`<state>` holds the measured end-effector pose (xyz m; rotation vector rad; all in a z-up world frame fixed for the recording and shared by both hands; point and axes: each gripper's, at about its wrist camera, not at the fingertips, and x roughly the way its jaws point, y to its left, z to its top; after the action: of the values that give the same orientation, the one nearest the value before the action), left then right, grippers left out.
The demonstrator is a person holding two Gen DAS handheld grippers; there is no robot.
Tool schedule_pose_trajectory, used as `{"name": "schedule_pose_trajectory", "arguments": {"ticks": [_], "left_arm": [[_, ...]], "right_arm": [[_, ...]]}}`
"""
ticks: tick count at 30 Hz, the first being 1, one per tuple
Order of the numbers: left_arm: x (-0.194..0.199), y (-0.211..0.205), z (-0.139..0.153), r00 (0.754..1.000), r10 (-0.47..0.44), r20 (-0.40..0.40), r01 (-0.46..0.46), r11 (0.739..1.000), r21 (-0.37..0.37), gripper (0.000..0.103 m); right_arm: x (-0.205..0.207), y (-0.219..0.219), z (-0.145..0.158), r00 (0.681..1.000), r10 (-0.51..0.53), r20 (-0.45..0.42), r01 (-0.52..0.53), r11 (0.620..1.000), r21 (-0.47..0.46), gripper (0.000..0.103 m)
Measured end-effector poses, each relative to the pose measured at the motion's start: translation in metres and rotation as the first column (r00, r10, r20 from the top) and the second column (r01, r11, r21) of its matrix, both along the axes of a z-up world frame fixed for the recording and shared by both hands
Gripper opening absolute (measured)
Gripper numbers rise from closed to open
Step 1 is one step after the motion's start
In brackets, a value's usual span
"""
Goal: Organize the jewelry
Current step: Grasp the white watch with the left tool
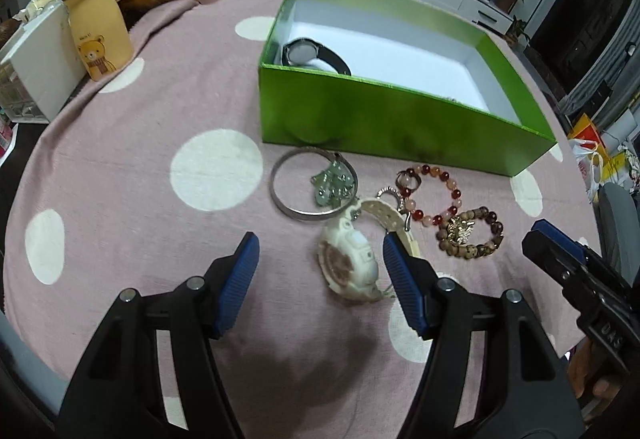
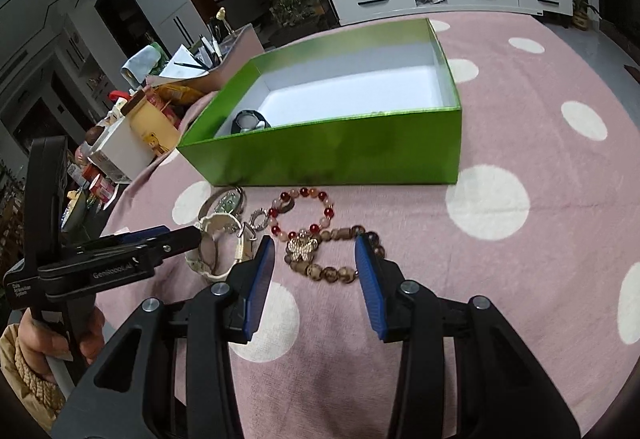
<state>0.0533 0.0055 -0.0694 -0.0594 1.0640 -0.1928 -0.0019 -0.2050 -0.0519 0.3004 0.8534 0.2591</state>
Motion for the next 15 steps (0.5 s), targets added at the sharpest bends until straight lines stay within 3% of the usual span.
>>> {"name": "schedule_pose_trajectory", "arguments": {"ticks": [7,15], "left_arm": [[0.006,-0.007,-0.011,1.0,0.013,-0.019,-0.013,0.999,0.034,0.065],[0.01,-0.009,-0.015,0.999,0.014,-0.034,-0.012,0.998,0.055,0.054]], "right_arm": [[-0.001,0.004,-0.005,1.0,0.003,0.0,-0.003,1.0,-0.003,0.042],[-0.001,0.003,-0.005,1.0,0.003,0.007,-0.003,1.0,0.009,0.042]]}}
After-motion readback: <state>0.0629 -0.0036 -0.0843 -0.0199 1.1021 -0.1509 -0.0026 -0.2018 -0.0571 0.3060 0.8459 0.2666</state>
